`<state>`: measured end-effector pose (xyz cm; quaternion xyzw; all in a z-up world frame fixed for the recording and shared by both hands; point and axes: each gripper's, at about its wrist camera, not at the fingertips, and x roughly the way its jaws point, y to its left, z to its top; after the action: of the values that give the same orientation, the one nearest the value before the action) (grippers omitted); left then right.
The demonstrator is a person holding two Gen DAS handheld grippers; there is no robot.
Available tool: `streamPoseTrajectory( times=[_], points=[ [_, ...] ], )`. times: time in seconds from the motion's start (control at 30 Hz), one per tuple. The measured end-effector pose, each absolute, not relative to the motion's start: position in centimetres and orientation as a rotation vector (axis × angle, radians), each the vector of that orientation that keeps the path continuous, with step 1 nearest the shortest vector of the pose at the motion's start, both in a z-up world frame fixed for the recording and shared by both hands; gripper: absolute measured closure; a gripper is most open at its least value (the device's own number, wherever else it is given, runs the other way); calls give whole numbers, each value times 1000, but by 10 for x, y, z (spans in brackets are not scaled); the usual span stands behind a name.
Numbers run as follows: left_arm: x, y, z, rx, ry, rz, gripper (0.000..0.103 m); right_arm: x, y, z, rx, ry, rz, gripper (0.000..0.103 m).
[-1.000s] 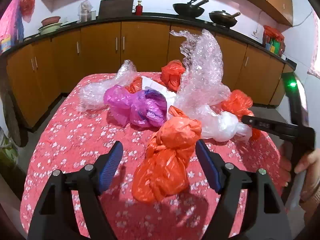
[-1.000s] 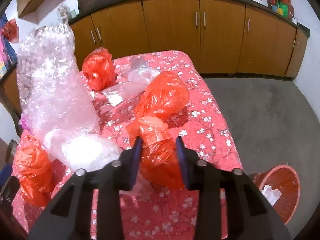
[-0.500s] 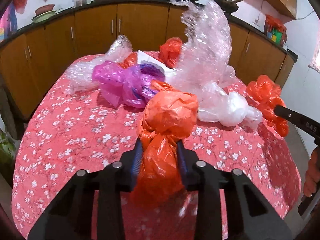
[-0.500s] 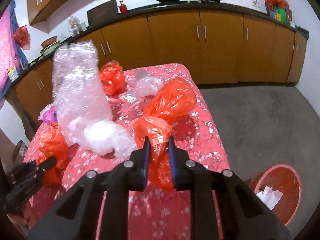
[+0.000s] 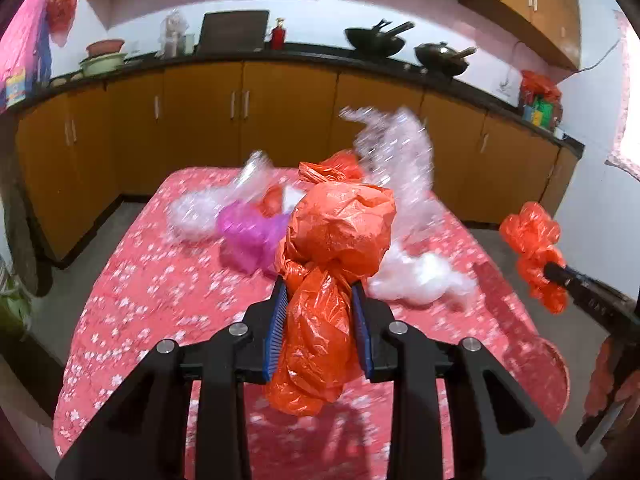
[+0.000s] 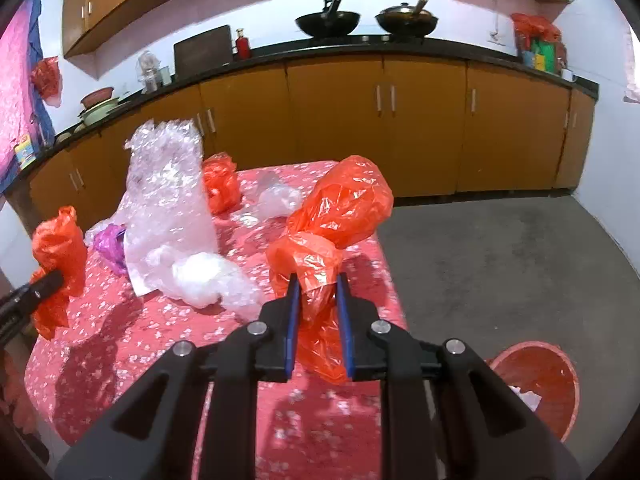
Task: Collect trash
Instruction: 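Carry both orange bags to the red bin and release them inside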
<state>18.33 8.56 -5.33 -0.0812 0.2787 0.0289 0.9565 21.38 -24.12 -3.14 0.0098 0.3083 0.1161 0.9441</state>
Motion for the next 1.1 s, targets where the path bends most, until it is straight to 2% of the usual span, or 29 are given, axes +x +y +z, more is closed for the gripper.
streamPoseTrajectory(
  times=[0.3,0.73,1.1],
  points=[
    [201,22,-39,-114,530,-65,72,200,-284,-27,6,578,132,85],
    [231,-93,-48,-84,562,-277,72,170,-376,-27,-11,525,-69,85],
    [242,-210,-77,-33,653,-460,72,147,-479,-64,32,587,-301,85]
  ],
)
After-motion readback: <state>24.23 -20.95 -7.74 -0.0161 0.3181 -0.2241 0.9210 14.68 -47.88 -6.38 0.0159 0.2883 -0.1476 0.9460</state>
